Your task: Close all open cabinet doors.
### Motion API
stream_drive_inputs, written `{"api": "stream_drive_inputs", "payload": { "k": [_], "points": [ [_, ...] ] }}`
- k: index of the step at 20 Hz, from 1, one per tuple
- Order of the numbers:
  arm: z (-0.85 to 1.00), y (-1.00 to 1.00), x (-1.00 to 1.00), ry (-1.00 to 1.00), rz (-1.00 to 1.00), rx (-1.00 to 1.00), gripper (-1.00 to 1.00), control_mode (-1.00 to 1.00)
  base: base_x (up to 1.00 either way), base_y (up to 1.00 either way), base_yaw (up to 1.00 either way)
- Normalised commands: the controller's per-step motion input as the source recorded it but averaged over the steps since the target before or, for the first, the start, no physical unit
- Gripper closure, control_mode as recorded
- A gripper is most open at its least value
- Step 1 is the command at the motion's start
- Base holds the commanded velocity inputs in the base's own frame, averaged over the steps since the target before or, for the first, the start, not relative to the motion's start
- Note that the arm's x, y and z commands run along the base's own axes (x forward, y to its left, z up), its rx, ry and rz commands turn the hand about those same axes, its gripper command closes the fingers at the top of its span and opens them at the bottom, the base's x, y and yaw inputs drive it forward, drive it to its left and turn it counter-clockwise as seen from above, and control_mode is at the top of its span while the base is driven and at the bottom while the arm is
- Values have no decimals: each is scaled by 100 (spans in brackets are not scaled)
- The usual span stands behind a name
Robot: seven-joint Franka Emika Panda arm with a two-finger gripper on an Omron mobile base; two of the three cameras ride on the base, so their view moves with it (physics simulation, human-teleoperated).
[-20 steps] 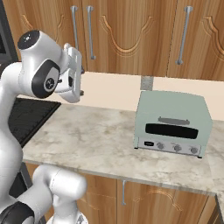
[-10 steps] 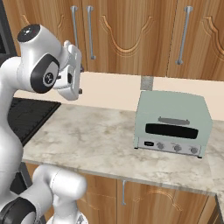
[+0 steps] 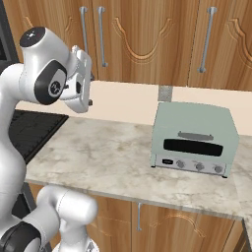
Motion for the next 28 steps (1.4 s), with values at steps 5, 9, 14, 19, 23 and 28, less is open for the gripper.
{"api": "stream_drive_inputs", "payload": {
  "k": [5, 9, 14, 19, 23, 28],
  "points": [
    [0, 0, 0, 0, 0, 0, -100, 100, 0, 0, 0],
    [0, 0, 0, 0, 0, 0, -100, 100, 0, 0, 0],
    [0, 0, 0, 0, 0, 0, -100, 100, 0, 0, 0],
    [0, 0, 0, 0, 0, 0, -100, 100, -21, 2, 5],
    [0, 0, 0, 0, 0, 0, -100, 100, -74, 5, 24],
    [0, 0, 0, 0, 0, 0, -100, 100, -45, 30, 48]
  ]
}}
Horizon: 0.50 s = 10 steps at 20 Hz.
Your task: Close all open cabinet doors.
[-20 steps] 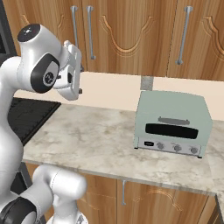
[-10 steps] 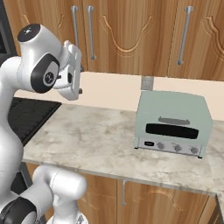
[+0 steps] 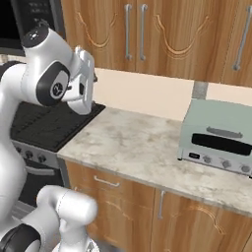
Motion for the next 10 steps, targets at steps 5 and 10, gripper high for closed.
{"api": "stream_drive_inputs", "payload": {
  "k": [5, 10],
  "points": [
    [0, 0, 0, 0, 0, 0, -100, 100, -20, 61, 54],
    [0, 0, 0, 0, 0, 0, -100, 100, -9, 78, 38]
  ]
}}
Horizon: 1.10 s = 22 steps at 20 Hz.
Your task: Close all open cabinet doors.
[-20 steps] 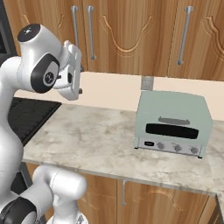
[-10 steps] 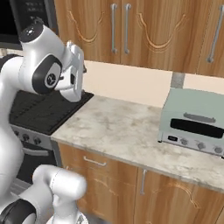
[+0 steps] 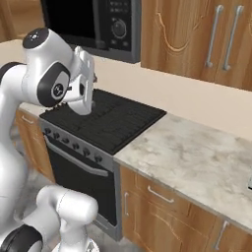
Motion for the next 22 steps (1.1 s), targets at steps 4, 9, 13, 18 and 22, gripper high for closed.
{"api": "stream_drive_inputs", "payload": {
  "k": [4, 9, 13, 18, 22],
  "points": [
    [0, 0, 0, 0, 0, 0, -100, 100, 19, 78, 13],
    [0, 0, 0, 0, 0, 0, -100, 100, 30, 79, 0],
    [0, 0, 0, 0, 0, 0, -100, 100, 23, 80, -5],
    [0, 0, 0, 0, 0, 0, -100, 100, 34, 70, -12],
    [0, 0, 0, 0, 0, 0, -100, 100, 44, 47, -28]
  ]
}}
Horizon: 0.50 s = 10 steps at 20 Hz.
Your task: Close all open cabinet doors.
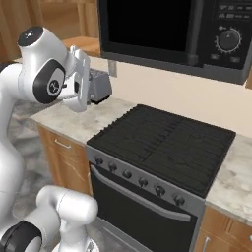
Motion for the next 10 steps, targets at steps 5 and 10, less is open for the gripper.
{"api": "stream_drive_inputs", "payload": {
  "k": [5, 10],
  "points": [
    [0, 0, 0, 0, 0, 0, -100, 100, 42, 40, -38],
    [0, 0, 0, 0, 0, 0, -100, 100, 21, 49, -47]
  ]
}}
